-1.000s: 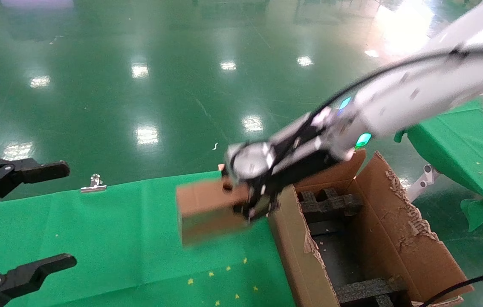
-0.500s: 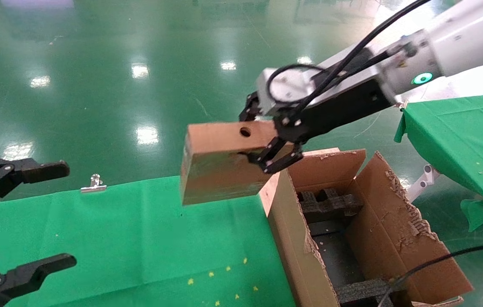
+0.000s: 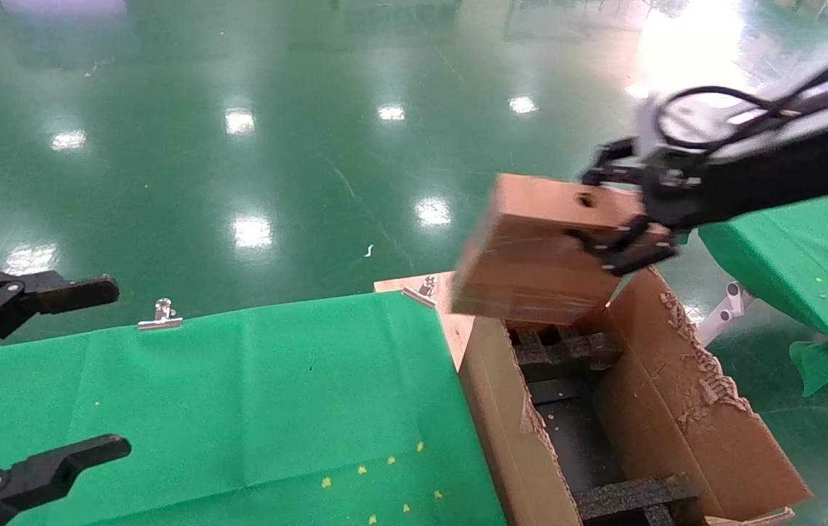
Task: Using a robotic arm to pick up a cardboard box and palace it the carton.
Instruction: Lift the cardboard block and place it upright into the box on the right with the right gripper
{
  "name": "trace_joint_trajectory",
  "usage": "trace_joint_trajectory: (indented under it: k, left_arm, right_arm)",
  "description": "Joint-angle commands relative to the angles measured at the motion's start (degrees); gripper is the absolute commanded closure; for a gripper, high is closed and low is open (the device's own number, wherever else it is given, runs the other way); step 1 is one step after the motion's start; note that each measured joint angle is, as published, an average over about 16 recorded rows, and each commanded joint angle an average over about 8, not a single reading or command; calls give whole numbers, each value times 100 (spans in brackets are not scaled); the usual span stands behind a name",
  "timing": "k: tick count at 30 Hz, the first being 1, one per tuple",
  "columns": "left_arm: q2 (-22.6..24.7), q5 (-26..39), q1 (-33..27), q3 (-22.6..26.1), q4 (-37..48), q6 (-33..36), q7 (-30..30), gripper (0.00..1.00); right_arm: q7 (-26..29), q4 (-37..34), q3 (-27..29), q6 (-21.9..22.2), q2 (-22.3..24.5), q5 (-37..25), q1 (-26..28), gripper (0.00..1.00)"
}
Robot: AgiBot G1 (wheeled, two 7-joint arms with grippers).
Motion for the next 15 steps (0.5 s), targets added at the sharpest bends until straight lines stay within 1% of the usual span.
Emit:
trace_joint_trajectory:
  k: [1,9,15]
  left_arm:
    - [0,0,0,0,0,0,0,0]
    - [0,0,0,1,0,0,0,0]
    - [0,-1,0,1,0,-1,0,0]
  right_arm:
    - [-22,-80,-141,4,190,-41,104,100]
    - [-192,-408,-623,39,714,-200,156,100]
    - [-291,-587,-865,47,939,-240,103,100]
